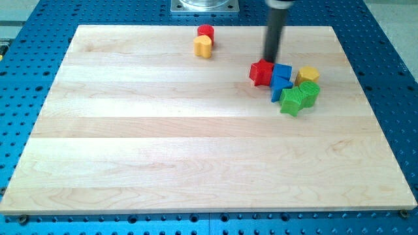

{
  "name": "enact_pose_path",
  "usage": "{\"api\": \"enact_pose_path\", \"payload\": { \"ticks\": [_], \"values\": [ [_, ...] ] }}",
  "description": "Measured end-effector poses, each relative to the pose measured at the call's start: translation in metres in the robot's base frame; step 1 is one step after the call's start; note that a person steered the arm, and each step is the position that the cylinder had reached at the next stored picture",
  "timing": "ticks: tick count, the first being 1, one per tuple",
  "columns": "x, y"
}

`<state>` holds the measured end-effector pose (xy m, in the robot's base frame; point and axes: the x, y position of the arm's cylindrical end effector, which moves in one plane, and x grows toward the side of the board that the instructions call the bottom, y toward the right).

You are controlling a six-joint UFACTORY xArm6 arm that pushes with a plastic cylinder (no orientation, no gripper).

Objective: Move the red starcube and hexagon to the top center

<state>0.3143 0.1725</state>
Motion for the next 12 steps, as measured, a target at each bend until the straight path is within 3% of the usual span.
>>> {"api": "enact_pose_path", "payload": {
  "ticks": [1,2,4,5,6,8,11,12],
  "values": [
    [0.006,0.116],
    [0.058,0.092],
    [0.045,-0.086],
    [0.043,-0.088],
    [0.073,-0.075],
    [0.072,-0.078],
    [0.015,-0.168],
    [0.06,-0.169]
  ]
}}
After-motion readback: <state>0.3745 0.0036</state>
